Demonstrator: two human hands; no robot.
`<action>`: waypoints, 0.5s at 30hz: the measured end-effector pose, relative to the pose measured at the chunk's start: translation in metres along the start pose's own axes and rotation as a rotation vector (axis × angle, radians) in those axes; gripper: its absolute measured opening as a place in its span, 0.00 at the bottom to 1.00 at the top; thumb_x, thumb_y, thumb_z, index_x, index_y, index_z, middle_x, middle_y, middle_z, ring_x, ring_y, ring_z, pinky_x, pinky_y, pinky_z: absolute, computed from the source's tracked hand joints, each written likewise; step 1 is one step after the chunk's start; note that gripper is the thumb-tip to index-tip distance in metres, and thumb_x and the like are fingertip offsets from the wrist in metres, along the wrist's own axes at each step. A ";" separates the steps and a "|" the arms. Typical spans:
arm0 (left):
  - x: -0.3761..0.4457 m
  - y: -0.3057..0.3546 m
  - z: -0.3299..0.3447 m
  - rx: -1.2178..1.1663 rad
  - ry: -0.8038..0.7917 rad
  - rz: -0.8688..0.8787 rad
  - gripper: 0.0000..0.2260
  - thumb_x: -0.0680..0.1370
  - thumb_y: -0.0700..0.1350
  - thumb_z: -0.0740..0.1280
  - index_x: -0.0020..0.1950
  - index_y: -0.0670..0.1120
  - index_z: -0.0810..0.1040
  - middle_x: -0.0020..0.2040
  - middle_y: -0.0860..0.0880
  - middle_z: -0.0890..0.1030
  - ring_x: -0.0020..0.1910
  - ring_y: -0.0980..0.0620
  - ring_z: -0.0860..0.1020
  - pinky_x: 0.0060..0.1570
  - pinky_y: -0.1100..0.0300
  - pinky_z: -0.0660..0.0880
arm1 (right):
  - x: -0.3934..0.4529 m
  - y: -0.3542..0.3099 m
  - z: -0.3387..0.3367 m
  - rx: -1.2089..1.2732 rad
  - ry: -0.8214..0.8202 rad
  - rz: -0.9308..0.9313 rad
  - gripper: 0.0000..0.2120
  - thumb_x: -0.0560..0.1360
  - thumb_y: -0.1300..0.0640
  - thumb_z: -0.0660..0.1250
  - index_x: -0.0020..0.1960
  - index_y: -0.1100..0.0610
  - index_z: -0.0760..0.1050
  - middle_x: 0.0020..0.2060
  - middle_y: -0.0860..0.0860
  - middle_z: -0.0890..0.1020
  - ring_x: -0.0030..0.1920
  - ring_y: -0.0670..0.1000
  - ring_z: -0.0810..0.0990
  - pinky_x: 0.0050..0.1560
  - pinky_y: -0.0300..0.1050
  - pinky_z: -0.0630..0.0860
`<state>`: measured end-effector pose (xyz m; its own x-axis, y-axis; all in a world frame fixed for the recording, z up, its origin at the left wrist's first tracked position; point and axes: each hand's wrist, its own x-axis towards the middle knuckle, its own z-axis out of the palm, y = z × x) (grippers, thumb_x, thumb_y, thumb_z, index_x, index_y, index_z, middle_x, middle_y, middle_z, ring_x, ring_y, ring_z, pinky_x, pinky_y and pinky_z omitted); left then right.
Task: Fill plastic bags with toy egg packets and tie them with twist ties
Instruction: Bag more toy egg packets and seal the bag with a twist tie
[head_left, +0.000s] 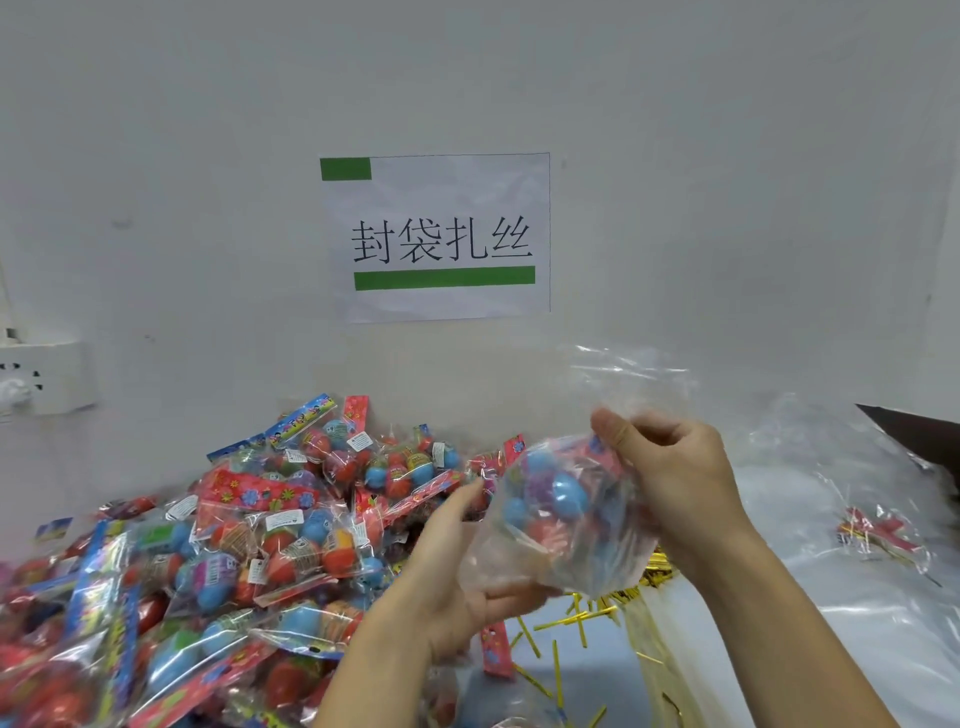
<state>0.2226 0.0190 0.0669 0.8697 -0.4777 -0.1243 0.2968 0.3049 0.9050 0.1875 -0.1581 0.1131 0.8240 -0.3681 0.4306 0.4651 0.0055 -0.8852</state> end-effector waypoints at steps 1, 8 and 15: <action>0.002 0.001 -0.001 -0.011 0.086 0.066 0.19 0.79 0.58 0.64 0.58 0.45 0.81 0.50 0.37 0.85 0.42 0.38 0.84 0.39 0.51 0.82 | 0.002 0.001 -0.001 0.013 0.056 0.019 0.14 0.64 0.46 0.78 0.32 0.57 0.83 0.28 0.52 0.81 0.31 0.52 0.79 0.37 0.51 0.77; -0.003 0.017 0.016 0.447 0.276 0.608 0.14 0.74 0.61 0.71 0.53 0.55 0.83 0.52 0.59 0.85 0.54 0.60 0.82 0.55 0.57 0.78 | 0.008 0.015 -0.002 -0.201 0.188 -0.014 0.15 0.69 0.50 0.79 0.30 0.57 0.81 0.23 0.47 0.80 0.24 0.45 0.75 0.35 0.44 0.72; -0.008 0.011 0.027 1.004 0.118 0.613 0.29 0.66 0.60 0.78 0.65 0.62 0.73 0.60 0.66 0.77 0.59 0.71 0.73 0.58 0.70 0.72 | 0.001 0.018 0.016 -0.249 0.077 -0.005 0.14 0.68 0.52 0.80 0.31 0.58 0.81 0.27 0.52 0.83 0.29 0.50 0.82 0.34 0.46 0.78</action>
<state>0.2081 0.0043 0.0884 0.8054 -0.3822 0.4530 -0.5802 -0.3522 0.7344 0.2022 -0.1433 0.1005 0.7901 -0.4377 0.4292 0.3674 -0.2223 -0.9031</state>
